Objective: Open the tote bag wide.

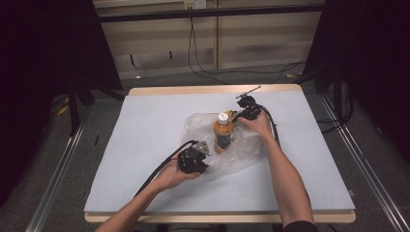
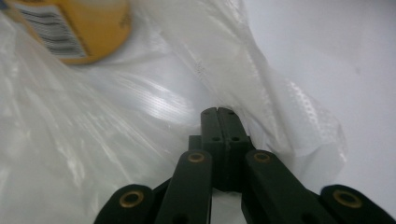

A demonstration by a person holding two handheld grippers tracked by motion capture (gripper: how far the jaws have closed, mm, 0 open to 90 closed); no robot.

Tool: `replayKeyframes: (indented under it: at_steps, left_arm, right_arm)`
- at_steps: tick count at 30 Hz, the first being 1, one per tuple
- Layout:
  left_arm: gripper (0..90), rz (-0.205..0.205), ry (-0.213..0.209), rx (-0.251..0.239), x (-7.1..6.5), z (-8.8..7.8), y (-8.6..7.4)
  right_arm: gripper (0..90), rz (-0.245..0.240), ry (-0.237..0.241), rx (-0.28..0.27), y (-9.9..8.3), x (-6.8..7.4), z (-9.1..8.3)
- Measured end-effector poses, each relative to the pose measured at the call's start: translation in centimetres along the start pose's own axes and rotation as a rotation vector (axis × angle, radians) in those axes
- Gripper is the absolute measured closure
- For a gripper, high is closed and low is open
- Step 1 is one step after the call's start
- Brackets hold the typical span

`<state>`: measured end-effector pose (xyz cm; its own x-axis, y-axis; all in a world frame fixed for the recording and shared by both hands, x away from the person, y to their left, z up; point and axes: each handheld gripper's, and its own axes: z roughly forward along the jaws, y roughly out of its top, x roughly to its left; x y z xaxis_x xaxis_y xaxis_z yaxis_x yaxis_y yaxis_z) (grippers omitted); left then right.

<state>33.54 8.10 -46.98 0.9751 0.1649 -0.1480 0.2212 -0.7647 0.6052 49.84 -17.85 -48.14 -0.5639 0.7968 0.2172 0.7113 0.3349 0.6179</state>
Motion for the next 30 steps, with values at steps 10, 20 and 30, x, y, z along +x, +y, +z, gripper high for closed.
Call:
replayKeyframes:
  at_steps: [10, 20, 30]
  left_arm:
    - [90.0, -0.040, -0.018, -0.072, 0.4, -1.1, 0.5]
    - [90.0, -0.203, 0.102, -0.206, 5.1, -3.0, 0.9]
    - [90.0, -0.258, 0.141, -0.194, 6.7, -1.8, 0.0]
  right_arm:
    - [90.0, 0.030, -0.056, -0.052, -0.1, -0.5, -0.6]
    - [90.0, -0.110, 0.081, -0.106, -2.8, 2.6, -5.2]
    - [90.0, -0.150, 0.084, -0.052, -7.0, 3.2, -6.0]
